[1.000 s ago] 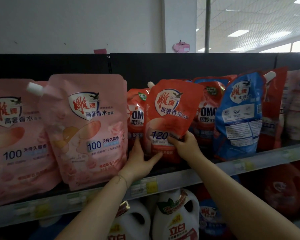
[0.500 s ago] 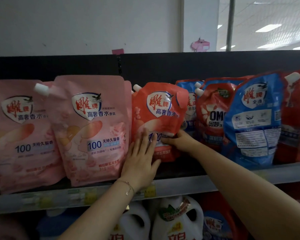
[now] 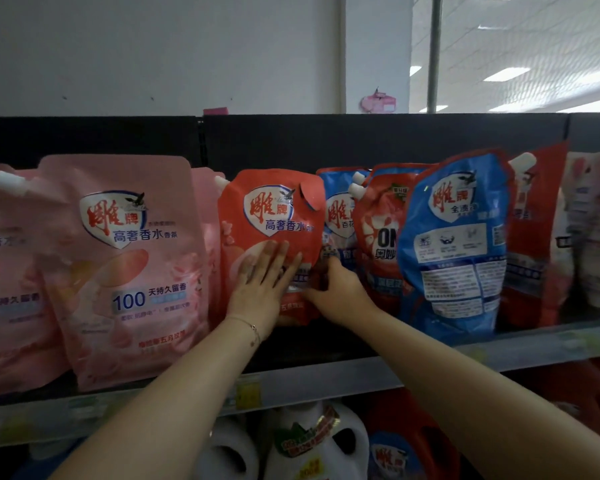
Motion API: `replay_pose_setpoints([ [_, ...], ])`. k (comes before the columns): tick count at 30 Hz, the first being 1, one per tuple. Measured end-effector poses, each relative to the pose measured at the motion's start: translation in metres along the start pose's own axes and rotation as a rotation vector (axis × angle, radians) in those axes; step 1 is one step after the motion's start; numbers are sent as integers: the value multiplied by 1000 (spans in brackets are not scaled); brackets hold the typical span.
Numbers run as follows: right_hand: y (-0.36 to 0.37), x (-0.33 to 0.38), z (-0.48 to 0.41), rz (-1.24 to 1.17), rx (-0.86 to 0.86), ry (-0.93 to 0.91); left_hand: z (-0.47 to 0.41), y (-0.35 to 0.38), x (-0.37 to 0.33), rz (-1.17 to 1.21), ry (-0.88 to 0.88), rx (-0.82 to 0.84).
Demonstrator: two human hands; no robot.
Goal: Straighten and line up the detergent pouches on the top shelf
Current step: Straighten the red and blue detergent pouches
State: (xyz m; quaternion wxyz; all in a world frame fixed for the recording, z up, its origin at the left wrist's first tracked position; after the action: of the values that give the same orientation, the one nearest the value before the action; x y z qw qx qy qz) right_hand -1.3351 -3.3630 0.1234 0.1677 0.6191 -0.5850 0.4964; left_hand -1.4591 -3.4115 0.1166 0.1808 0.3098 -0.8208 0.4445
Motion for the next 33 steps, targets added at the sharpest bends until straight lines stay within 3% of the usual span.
replay_pose_setpoints([
  [3, -13, 3, 15, 149, 24, -60, -8, -1, -10, -19, -28, 58],
  [6, -29, 10, 30, 421, 59, -106, -9, -12, -20, 184, 1, 44],
  [10, -46, 21, 53, 882, 31, -285, -9, -54, -37, 447, 128, -340],
  [12, -54, 21, 64, 996, 24, -298, -14, -66, -48, 603, 135, -367],
  [18, -77, 8, 76, 1015, 18, -234, -53, -55, -80, 1269, -188, 8],
  [21, -86, 0, 69, 978, 4, -203, -71, -41, -95, 1424, -333, 202],
  [28, -113, -22, 54, 920, -53, -150, -83, -42, -120, 1726, -440, 278],
  [33, -123, -25, 42, 842, -56, -127, -83, -39, -125, 1770, -520, 264],
])
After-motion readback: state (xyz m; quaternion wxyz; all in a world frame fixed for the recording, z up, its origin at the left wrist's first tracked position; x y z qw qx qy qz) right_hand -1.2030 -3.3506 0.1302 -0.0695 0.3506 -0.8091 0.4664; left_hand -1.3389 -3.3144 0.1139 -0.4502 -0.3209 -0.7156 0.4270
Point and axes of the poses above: each hand's wrist, its own z-axis away from the middle knuckle, its own y-axis out of the palm, x = y × z, the point moved 7 cm from there along -z, towards the middle knuckle, and after that the axes turned 14 degrees about -z, right-handed, at the moved point
